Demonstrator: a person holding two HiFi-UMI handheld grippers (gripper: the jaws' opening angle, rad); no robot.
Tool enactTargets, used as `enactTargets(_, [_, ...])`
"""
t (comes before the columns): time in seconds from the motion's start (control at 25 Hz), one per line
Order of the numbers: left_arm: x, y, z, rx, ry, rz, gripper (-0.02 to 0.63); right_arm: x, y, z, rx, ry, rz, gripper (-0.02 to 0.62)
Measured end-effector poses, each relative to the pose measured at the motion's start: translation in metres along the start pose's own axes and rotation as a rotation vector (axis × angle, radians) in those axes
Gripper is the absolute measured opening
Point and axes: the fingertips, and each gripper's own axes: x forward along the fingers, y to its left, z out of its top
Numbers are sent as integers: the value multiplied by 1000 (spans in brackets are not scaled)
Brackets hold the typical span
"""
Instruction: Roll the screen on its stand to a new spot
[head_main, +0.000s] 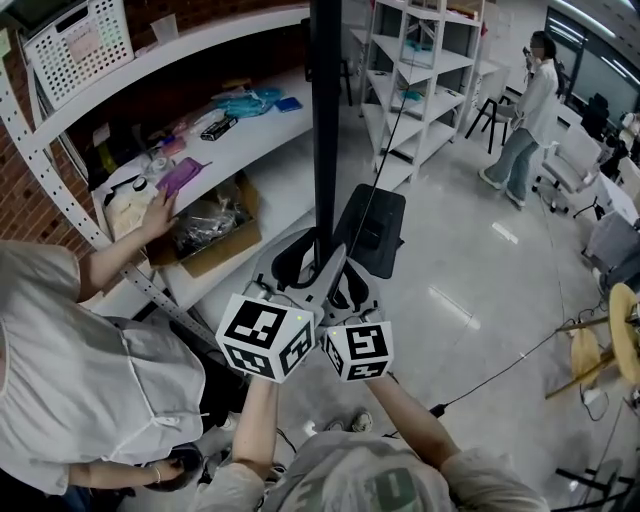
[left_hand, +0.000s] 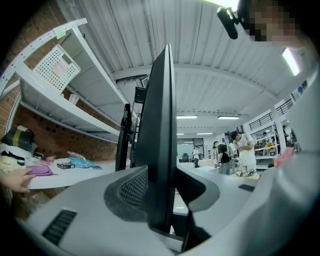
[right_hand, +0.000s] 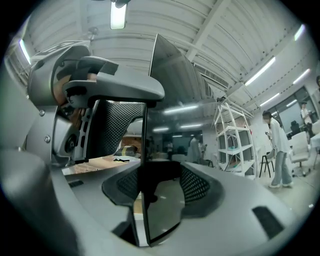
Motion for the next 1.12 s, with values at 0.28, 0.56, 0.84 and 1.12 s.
enactTargets(0.28, [-28,4,1,1,-6,10,176,-7,27,-1,1,-2,14,221])
enactTargets(0.56, [-59,5,3,-6,-17,33,176,-20,56,-2,3,0,42,221])
enactTargets(0.84, [-83,1,5,-5,-29,48,176,-33,76,0,5,6,65,222])
enactTargets(1.12, [-105,3,7,-19,-58,60,179,-41,97,-1,-1,15,87,225])
